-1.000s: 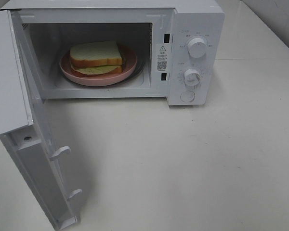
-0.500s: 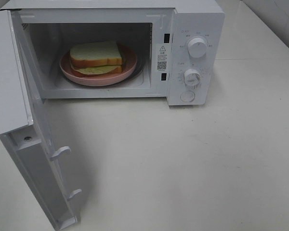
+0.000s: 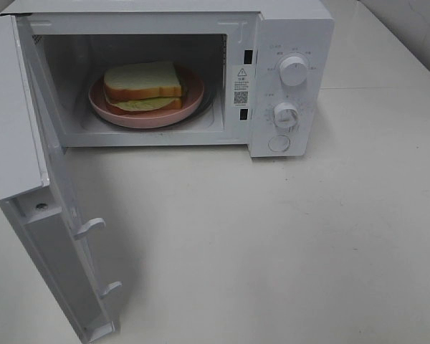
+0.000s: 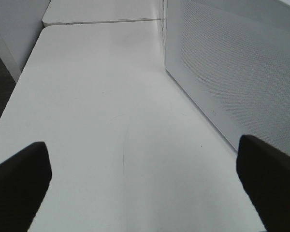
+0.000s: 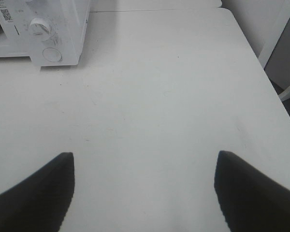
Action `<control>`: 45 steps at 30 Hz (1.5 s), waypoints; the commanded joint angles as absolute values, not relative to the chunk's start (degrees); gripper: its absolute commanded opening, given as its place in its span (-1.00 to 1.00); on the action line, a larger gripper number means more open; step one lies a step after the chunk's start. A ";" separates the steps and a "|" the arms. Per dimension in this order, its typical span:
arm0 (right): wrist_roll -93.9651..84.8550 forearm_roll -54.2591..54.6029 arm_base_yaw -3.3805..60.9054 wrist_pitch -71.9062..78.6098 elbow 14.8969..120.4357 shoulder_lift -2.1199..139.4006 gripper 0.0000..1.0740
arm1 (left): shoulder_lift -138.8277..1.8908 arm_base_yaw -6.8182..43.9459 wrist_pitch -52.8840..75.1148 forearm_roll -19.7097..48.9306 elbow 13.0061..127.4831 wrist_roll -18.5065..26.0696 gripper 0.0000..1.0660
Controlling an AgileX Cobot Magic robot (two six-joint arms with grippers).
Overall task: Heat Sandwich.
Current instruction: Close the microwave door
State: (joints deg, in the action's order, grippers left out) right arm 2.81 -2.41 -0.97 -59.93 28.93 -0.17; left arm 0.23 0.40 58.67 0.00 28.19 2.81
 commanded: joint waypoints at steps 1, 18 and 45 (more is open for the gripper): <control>2.29 -2.29 -1.38 -59.30 28.82 -1.78 0.42 | 1.60 0.52 58.84 0.00 28.13 2.69 0.98; 2.29 -2.29 -1.38 -59.30 28.82 -1.78 0.42 | -4.13 0.52 57.07 1.26 30.14 2.46 0.98; 2.29 -2.29 -1.38 -59.30 28.82 -1.78 0.42 | -33.12 0.57 24.87 0.00 25.55 2.86 -1.00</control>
State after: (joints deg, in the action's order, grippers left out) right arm 2.81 -2.41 -0.97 -59.93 28.93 -0.17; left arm -32.72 0.40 27.33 0.00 25.78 2.81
